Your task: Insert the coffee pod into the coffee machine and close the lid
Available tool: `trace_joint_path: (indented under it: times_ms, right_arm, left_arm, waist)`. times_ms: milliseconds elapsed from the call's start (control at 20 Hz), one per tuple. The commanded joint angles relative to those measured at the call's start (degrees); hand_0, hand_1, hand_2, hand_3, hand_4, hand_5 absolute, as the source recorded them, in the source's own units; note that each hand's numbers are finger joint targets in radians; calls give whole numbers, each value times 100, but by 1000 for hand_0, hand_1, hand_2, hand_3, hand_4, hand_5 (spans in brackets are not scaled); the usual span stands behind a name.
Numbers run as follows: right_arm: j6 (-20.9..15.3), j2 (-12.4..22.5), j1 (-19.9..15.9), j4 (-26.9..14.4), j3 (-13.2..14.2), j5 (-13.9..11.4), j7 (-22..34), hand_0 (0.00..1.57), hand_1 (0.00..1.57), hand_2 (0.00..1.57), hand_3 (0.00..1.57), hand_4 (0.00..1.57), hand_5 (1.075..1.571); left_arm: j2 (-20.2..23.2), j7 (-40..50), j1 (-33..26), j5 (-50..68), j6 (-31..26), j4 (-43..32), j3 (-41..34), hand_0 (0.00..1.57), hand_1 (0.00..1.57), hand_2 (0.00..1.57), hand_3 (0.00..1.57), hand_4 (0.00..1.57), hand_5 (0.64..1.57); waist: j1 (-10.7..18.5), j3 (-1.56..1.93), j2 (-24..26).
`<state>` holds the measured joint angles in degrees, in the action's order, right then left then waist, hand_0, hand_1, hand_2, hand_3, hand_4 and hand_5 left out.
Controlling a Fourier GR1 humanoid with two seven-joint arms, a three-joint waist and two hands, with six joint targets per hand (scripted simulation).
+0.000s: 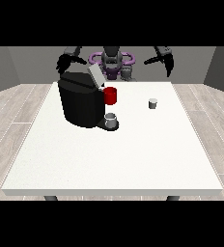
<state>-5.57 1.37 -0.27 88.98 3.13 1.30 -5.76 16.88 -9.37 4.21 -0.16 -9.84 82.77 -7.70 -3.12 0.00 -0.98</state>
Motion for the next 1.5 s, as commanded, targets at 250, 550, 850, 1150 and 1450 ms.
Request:
trace_joint_path:
  times_ms: [250, 550, 850, 1150, 1450]
  right_arm:
    - [181, 161, -662, -111, 107, 183, 96, 0, 0, 0, 0, 283, 1571]
    - [-79, -133, -605, 77, -271, -111, 67, 0, 0, 0, 0, 352, 1571]
    - [-177, -61, -871, -471, -159, -190, 183, 0, 0, 0, 0, 371, 1571]
    - [-115, 143, -1146, -995, 118, -133, 23, 0, 0, 0, 0, 424, 1571]
    - [-309, 7, -897, -570, -240, -397, 599, 0, 0, 0, 0, 427, 1571]
  left_arm:
    - [517, 531, 1257, 2, -285, -1202, -385, 0, 0, 0, 0, 0, 1571]
    - [935, -29, 1604, -293, -384, -2467, -632, 0, 0, 0, 0, 0, 1571]
    - [731, 162, 1961, -870, -17, -2890, -251, 0, 0, 0, 0, 0, 1571]
    - [818, 88, 2271, -1255, -113, -3231, -20, 0, 0, 198, 0, 0, 1571]
    - [597, 98, 2335, -1656, 288, -4075, 26, 647, 647, 718, 349, 0, 1571]
  waist:
    - [-347, 0, -625]
    - [-477, -2, -900]
    - [-390, 0, -940]
    - [-326, 1, -1063]
    - [-482, -1, -647]
